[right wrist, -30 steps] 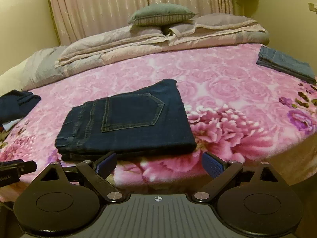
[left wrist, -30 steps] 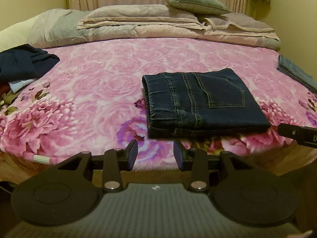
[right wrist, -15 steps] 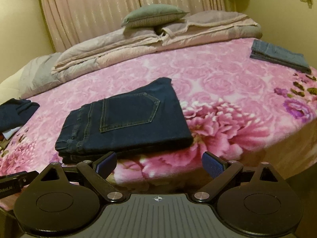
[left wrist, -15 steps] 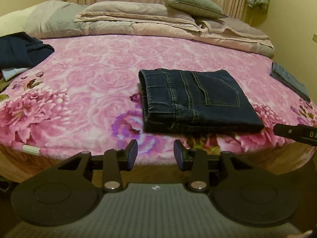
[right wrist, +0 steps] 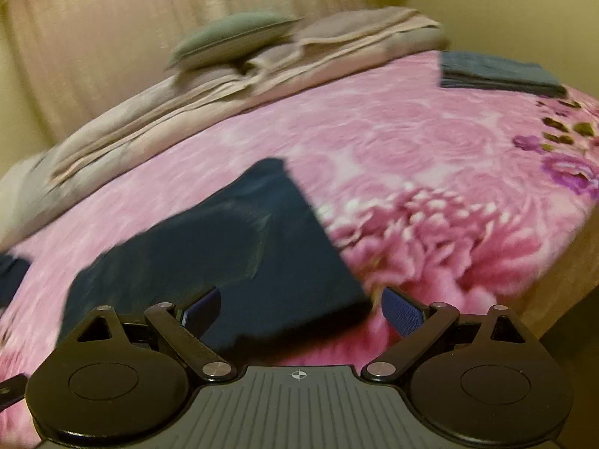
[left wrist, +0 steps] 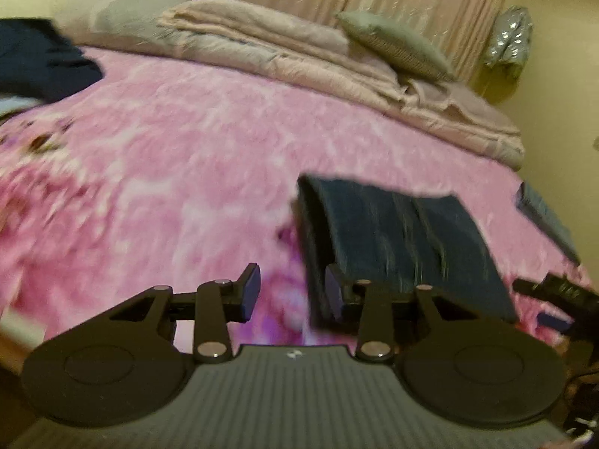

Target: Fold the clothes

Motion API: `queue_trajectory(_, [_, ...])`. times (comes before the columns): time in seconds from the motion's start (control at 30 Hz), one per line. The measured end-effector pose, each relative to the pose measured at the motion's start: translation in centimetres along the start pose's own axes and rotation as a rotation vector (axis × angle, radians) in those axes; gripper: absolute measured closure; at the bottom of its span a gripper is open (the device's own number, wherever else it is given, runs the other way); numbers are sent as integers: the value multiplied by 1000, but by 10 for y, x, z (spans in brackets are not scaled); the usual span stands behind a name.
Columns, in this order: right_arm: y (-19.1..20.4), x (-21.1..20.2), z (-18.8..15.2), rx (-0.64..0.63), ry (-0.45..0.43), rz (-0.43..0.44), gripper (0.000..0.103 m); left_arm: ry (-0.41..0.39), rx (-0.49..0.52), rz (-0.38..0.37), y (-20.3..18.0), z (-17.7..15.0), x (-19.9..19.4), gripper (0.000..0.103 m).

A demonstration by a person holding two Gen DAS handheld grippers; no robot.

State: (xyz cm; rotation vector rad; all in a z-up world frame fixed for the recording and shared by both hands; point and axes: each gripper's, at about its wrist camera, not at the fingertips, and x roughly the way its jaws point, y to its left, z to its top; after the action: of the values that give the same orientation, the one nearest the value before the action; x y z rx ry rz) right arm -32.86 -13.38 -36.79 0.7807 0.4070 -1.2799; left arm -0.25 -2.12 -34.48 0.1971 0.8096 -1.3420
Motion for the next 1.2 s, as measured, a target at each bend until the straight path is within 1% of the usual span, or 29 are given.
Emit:
queue_trajectory(0.13, [1,27,26,68,22,-67,8,105,52,-31,-6,60,37,71])
queue_trajectory(0.17, [3,32,32,77,49,-82,8,130,61,-33,-10,73,43,71])
queue_trajectory(0.27, [6,30,51,131,166,-97,8,202,108,-39,-32,110,56,72])
queue_trajectory(0.33, [4,24,64,166,247,-111,8,259,146,-54,-52,134,61,72])
queue_trajectory(0.4, [1,12,75,187,293,-131,8,312,203,-77,-77,156,64,71])
queue_trajectory(0.47, [-2,-1,84,216,321,-153,8,362,271,-106,-98,169,74,69])
queue_trajectory(0.53, [-10,-13,91,273,333,-172,8,412,345,-138,-117,178,88,68])
queue_trajectory(0.63, [-27,-23,88,428,345,-220,8,492,462,-183,-135,181,121,68])
queue_trajectory(0.7, [-37,-31,77,569,328,-260,8,539,522,-239,-139,181,149,68])
queue_trajectory(0.77, [-44,-40,62,707,284,-285,8,597,557,-295,-140,179,179,68])
queue_trajectory(0.83, [-45,-46,42,843,224,-300,8,655,598,-352,-143,178,208,69])
queue_trajectory(0.93, [-43,-47,10,1071,98,-278,9,714,679,-441,-147,177,236,69])
queue_trajectory(0.97, [-41,-45,0,1144,53,-260,22,733,696,-474,-148,178,243,69])
queue_trajectory(1.03, [-35,-40,-20,1280,-40,-213,34,772,701,-531,-148,177,259,69])
queue_trajectory(1.07, [-32,-37,-30,1348,-87,-188,34,792,693,-557,-147,176,266,69])
queue_trajectory(1.1, [-28,-33,-38,1387,-127,-161,34,815,677,-580,-146,175,275,69])
queue_trajectory(1.2, [-19,-23,-48,1398,-158,-133,37,876,615,-628,-145,170,303,69])
